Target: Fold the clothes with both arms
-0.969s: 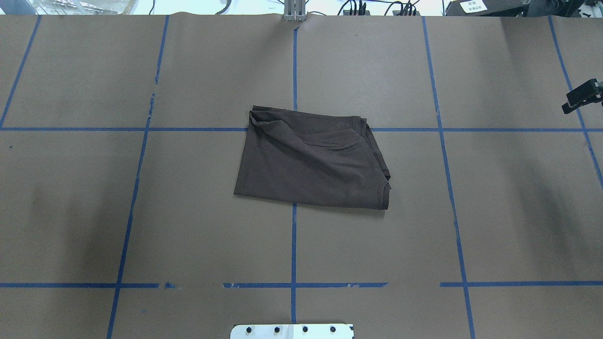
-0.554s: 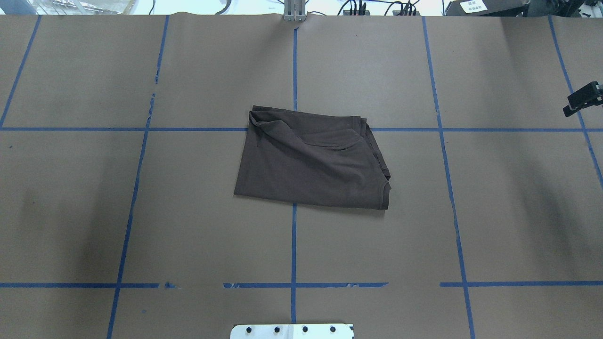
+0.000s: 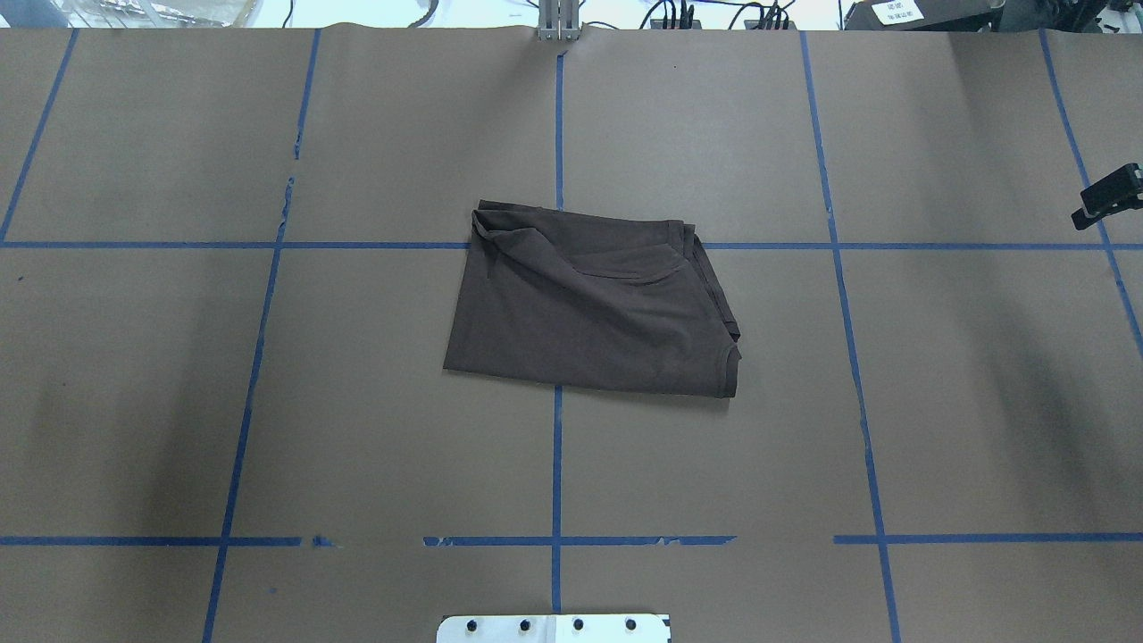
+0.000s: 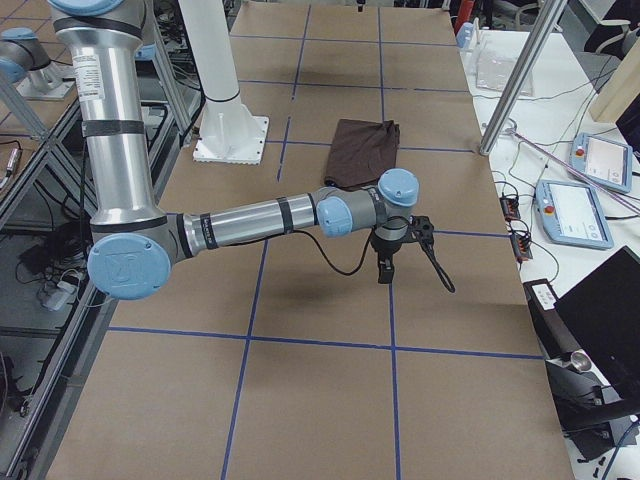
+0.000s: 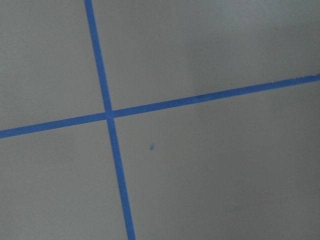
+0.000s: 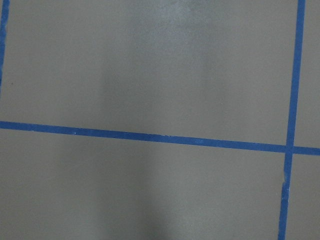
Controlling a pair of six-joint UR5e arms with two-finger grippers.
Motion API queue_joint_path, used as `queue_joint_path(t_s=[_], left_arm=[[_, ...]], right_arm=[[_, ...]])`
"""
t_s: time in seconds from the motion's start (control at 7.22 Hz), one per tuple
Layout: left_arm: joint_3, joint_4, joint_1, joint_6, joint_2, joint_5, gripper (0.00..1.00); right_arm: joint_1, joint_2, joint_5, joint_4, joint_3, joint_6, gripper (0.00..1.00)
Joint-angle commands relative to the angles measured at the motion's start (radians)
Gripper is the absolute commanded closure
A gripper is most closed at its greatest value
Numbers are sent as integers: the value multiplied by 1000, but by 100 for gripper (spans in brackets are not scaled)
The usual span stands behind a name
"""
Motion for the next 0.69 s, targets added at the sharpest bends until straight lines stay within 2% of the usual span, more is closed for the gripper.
queue_joint_path(t_s=[0.0, 0.28, 0.55], left_arm=[[-29, 119, -32, 3, -31, 6, 0], [-44, 117, -47, 11, -29, 7, 0], [-53, 110, -45, 11, -51, -2, 0]], right_arm=[[1, -2, 0, -2, 0, -1, 0], [3, -8, 2, -1, 0, -1, 0], [19, -16, 47, -1, 2, -1, 0]])
